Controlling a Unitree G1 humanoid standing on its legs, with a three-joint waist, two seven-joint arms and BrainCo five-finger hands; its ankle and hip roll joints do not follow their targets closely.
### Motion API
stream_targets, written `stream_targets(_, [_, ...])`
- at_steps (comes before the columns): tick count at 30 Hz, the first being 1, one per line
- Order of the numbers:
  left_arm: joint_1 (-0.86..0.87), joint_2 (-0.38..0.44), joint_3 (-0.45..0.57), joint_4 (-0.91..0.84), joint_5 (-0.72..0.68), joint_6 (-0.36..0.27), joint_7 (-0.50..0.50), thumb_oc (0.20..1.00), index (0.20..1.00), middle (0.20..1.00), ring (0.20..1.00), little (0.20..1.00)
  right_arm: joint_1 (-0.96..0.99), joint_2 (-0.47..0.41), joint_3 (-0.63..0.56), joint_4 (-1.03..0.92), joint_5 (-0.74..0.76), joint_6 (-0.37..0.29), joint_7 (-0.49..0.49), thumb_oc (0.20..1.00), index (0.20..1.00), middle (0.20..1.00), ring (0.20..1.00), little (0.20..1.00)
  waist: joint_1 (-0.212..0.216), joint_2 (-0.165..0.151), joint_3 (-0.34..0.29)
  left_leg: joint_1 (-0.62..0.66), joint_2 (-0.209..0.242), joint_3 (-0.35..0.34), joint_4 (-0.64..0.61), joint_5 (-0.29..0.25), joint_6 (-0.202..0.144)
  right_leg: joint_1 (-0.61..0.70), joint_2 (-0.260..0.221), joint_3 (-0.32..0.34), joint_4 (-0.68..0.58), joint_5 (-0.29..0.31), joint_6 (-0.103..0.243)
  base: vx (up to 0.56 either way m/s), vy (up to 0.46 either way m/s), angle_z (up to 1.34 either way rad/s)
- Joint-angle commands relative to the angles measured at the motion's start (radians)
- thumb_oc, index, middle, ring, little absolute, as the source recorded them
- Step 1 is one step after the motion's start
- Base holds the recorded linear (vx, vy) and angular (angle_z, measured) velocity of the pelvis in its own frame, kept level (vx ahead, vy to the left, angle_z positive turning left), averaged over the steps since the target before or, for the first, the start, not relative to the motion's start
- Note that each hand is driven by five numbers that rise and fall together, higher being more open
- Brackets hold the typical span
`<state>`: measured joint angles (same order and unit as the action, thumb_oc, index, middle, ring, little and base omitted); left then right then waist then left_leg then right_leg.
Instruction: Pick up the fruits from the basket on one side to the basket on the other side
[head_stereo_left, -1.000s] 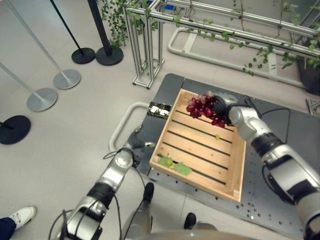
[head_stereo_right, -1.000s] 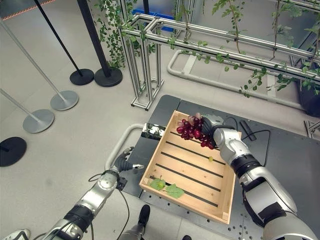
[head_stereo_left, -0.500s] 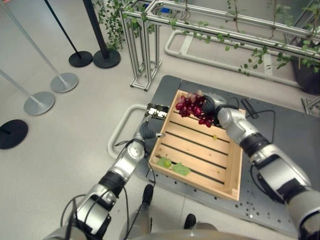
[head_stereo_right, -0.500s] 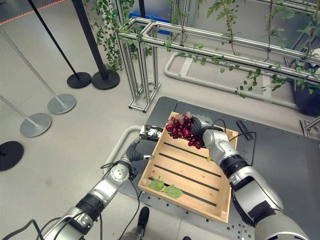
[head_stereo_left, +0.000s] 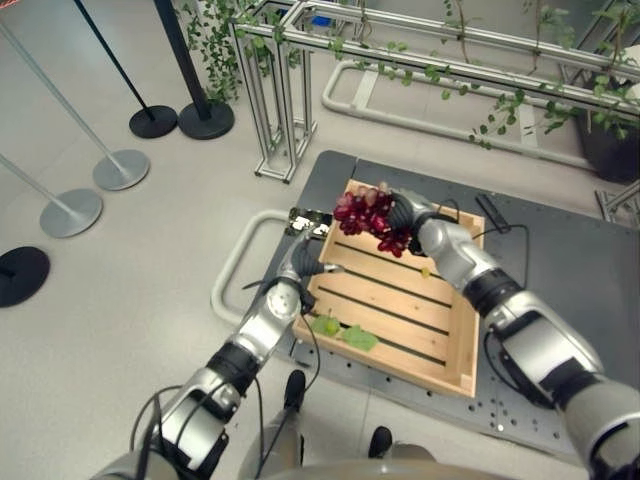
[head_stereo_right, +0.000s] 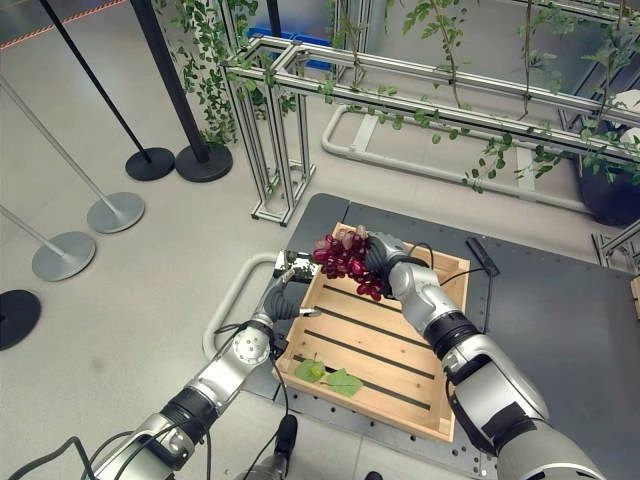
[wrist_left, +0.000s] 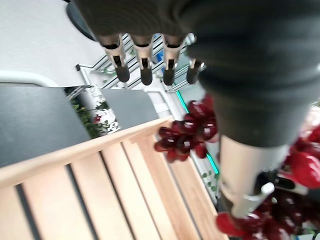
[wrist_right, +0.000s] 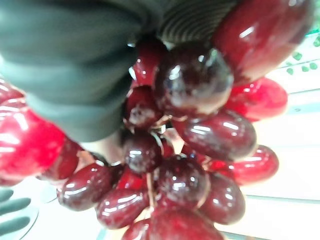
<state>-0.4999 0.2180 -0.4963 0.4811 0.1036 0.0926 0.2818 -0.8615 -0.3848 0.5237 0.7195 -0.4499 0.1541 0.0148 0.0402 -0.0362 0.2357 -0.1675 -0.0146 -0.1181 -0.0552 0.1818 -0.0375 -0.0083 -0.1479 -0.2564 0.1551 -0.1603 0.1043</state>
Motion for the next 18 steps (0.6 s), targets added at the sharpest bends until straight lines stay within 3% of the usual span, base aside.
stream_targets(1, [-0.070,-0.016,-0.021,-0.019,0.009,-0.056,0.029,1.000,1.000,1.000,1.000,1.000,-0.059,0.014,-0.012,-0.024,0.016,-0.018,-0.058,0.200,0.200,0.200,0.200,0.200,-0.004,-0.037,-0.057,0.018,0.000,0.062,0.072,-0.179,0.020,-0.091,-0.106,0.031,0.026,0.074,0.052,0.00,0.000,0.00])
stream_targets(18, [-0.106,-0.060,-0.041,-0.024,-0.040,-0.069,0.090,1.000,1.000,1.000,1.000,1.000,0.017,0.136,0.016,0.067,0.073,-0.023,-0.080,0.200,0.200,0.200,0.200,0.200,-0.007,-0.037,-0.061,0.019,-0.002,0.061,0.071,-0.178,0.022,-0.090,-0.107,0.030,0.028,0.076,0.051,0.00,0.000,0.00])
